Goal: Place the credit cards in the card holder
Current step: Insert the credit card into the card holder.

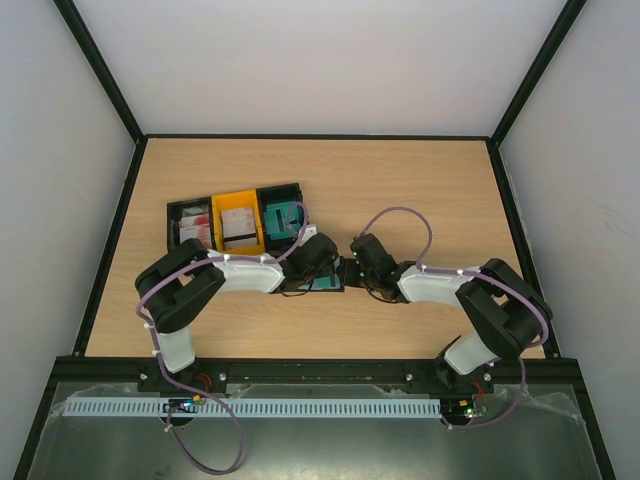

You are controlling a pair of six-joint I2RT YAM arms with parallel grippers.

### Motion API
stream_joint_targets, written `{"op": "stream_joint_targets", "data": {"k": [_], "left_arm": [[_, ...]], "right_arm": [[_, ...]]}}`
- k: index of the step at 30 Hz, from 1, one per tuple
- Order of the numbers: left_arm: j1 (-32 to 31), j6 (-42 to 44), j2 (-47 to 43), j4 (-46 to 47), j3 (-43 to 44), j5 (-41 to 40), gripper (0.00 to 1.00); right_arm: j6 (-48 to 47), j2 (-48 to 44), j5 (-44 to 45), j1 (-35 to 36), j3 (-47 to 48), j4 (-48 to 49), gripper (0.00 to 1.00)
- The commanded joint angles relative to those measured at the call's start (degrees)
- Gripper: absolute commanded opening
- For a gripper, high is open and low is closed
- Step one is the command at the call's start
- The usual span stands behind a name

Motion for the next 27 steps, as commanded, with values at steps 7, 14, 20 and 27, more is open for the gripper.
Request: {"op": "stream_joint_targets", "data": {"k": [7, 14, 20, 27], "left_arm": [[-2.19, -0.91, -3.1, -6.26, 1.59, -6.88, 0.51], [-2.28, -1.53, -0.8, -8.02, 2.99, -5.19, 0.59], [-2.03, -1.67, 1.53, -7.94, 3.62, -3.74, 0.47], [-1.32, -2.38, 3.18, -8.01, 3.25, -2.13, 0.43]], "right_arm": [[0.47, 1.35, -1.29, -0.87, 0.58, 0.13, 0.37], [0.56, 2.43, -1.89, -0.99, 0.68, 0.48, 0.36], [0.43, 2.55, -2.34, -1.07, 0.47, 0.74, 0.33], [0.39, 3.23, -3.05, -1.29, 0.46, 1.35, 0.31]]}}
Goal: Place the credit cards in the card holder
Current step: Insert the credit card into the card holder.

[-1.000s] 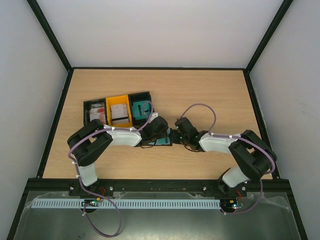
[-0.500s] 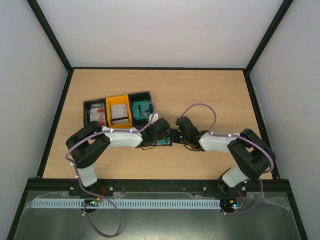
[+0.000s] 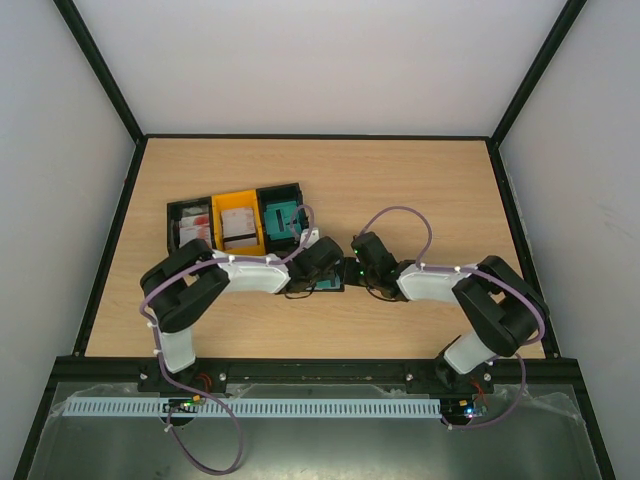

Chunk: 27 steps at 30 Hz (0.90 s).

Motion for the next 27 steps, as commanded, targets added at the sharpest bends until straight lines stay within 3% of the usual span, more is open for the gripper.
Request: {"op": "stream_joint_targets", "data": {"k": [1, 11, 17, 21, 23, 27], "left_arm": [[0.55, -0.37, 1.89, -0.64, 0.17, 2.23, 0.43], [3.22, 2.03, -2.8, 9.39, -5.31, 10.23, 0.38], [3.49, 5.26, -5.57, 10.3, -5.77, 11.76, 0.41], [3.3, 7.27, -9.39, 7.19, -5.75, 9.4, 0.48], [3.28, 7.66, -11.47, 3.73, -5.57, 6.5, 0.52], [3.73, 7.24, -14.19, -1.44, -7.03, 0.82, 0.52]], "right_arm": [[0.24, 1.85, -0.54, -0.28, 0.29, -0.67, 0.31], [0.54, 1.46, -1.81, -0.59, 0.68, -0.57, 0.31], [0.24, 0.85, -0.05, -0.61, 0.97, -1.6, 0.32], [-1.06, -2.06, 6.06, -0.54, 1.68, -6.03, 0.34], [-2.43, -3.76, 6.62, -0.53, 2.06, -8.03, 0.4], [-3.55, -5.89, 8.45, 0.38, 3.46, -11.72, 0.46]]}}
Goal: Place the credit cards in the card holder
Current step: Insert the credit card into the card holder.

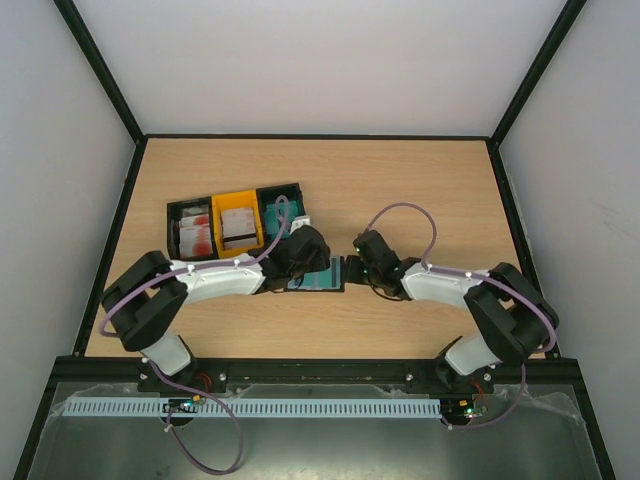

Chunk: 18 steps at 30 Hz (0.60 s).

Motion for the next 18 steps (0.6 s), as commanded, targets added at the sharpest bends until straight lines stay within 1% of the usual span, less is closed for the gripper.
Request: {"op": "stream_joint_targets", "data": {"k": [1, 5, 9, 13, 14, 18], "left_arm": [[0.68, 1.06, -3.49, -6.66, -2.5, -6.45, 0.51], [1.98, -0.23, -4.92, -6.09, -5.81, -5.38, 0.47], [3.0, -1.42, -6.38, -5.22, -8.78, -4.62, 0.47], [4.67, -2.37, -7.92, -2.99, -12.38, -2.43, 0.48], [4.98, -2.53, -8.05, -2.41, -13.01, -1.94, 0.47], [5.92, -2.46, -8.2, -0.64, -14.62, -0.13, 0.4]], "right_arm": [[-2.25, -3.33, 5.34, 1.07, 2.99, -6.75, 0.46], [-3.32, -2.13, 4.68, 3.63, 5.76, -8.03, 0.45], [-3.03, 1.56, 2.1, 7.43, 8.25, -6.7, 0.41], [-2.21, 5.95, -1.95, 9.55, 10.38, -4.44, 0.39], [-2.16, 7.14, -2.78, 9.72, 10.69, -3.93, 0.38], [-2.09, 9.6, -5.96, 9.71, 11.07, -2.31, 0.3]]}}
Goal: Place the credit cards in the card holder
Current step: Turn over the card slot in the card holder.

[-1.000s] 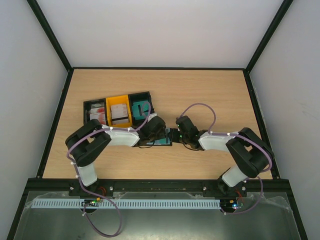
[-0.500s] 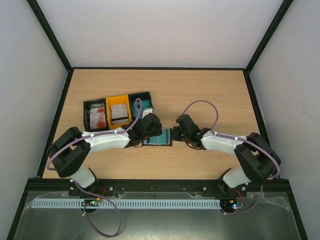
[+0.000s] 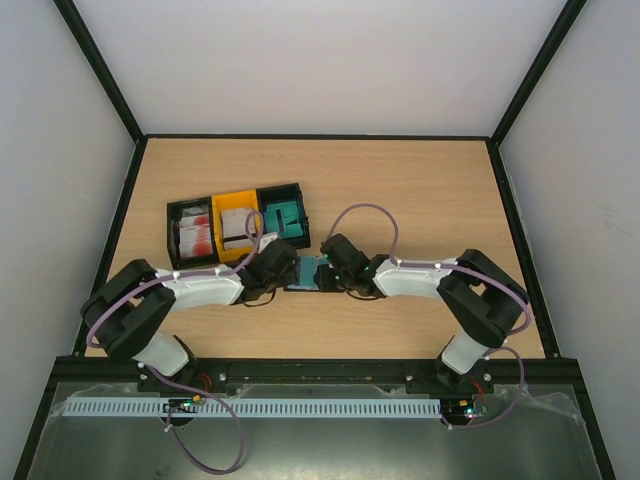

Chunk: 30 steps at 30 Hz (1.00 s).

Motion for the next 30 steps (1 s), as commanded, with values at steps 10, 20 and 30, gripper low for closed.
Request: {"op": "stream_joint_targets", "data": {"k": [10, 20, 30], "left_arm": [[2.28, -0.6, -3.79, 6.07, -4.0, 4.94, 0.36], [3.73, -0.68, -4.23, 11.03, -7.04, 8.12, 0.36], [5.12, -0.71, -4.57, 16.61, -9.12, 11.78, 0.34]], "right_arm": [[0.77, 3.61, -3.25, 0.18, 1.05, 1.55, 0.17], [0.24, 5.93, -0.86, 0.18, 1.76, -0.8, 0.09], [0.32, 7.4, 0.68, 0.18, 1.66, -1.5, 0.06]]}}
